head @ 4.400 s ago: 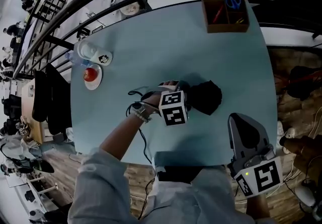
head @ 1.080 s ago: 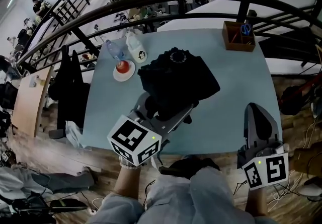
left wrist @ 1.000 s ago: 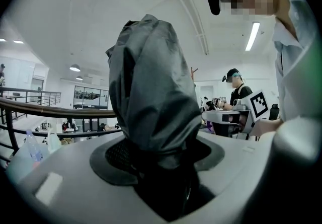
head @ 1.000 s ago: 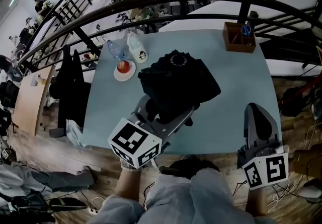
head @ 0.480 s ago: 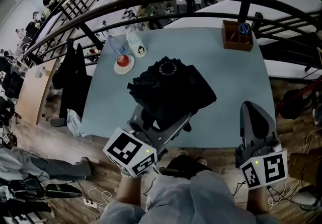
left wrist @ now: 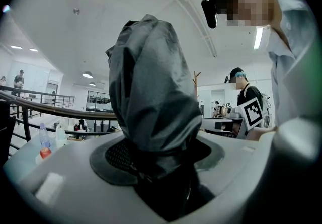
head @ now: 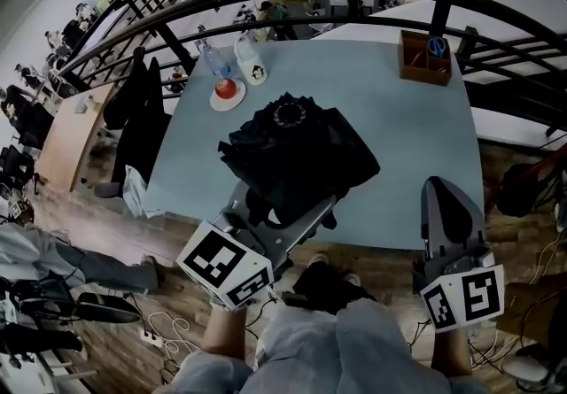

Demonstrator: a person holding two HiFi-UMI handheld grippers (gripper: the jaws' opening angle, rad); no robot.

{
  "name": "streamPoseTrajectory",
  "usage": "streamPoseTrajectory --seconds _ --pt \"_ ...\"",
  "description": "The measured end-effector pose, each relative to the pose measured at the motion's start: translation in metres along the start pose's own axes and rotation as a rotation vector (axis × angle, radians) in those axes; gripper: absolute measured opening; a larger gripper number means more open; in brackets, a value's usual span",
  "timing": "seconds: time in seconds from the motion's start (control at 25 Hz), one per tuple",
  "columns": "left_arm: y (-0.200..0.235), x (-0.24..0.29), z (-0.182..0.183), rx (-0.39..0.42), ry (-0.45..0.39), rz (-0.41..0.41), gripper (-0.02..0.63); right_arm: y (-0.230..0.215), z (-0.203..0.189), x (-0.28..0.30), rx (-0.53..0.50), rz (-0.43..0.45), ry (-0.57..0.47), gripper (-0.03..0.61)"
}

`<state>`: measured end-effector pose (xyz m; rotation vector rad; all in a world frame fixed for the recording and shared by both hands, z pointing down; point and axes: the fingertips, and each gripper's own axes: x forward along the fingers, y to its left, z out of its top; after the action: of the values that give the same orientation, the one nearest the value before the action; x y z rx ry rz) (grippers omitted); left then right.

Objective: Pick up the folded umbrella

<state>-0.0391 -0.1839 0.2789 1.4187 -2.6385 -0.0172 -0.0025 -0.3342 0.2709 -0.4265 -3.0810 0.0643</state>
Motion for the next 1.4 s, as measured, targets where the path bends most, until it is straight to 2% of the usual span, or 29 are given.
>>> streamPoseTrajectory --seconds 0.24,1.4 --pt "-0.009 -0.001 0.008 -0.026 -0.033 -0.028 0.287 -0.004 0.006 -0.005 -0.004 -0.003 -0.009 -0.001" --pt "-0.010 0.002 0.011 -0.026 -0.045 0.012 0.287 -0.011 0.015 -0.005 -0.021 0.024 -0.036 -0.002"
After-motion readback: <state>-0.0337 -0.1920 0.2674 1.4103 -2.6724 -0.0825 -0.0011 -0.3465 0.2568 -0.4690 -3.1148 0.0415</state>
